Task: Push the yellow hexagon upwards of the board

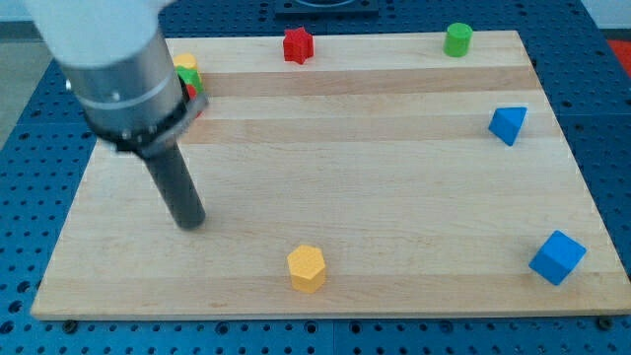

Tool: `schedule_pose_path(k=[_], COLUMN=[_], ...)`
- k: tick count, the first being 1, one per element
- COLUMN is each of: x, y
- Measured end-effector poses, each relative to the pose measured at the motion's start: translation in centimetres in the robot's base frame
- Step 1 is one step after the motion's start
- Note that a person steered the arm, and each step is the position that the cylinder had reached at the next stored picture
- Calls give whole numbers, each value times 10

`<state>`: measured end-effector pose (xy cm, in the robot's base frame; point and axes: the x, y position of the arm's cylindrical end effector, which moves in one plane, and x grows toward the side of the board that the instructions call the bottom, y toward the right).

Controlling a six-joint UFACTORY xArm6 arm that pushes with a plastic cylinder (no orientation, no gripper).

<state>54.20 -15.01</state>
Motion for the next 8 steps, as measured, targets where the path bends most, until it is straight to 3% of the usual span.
schedule_pose_path(k=[1,2,3,6,8], x=[53,74,76,77,73], y=[23,53,57,140,128])
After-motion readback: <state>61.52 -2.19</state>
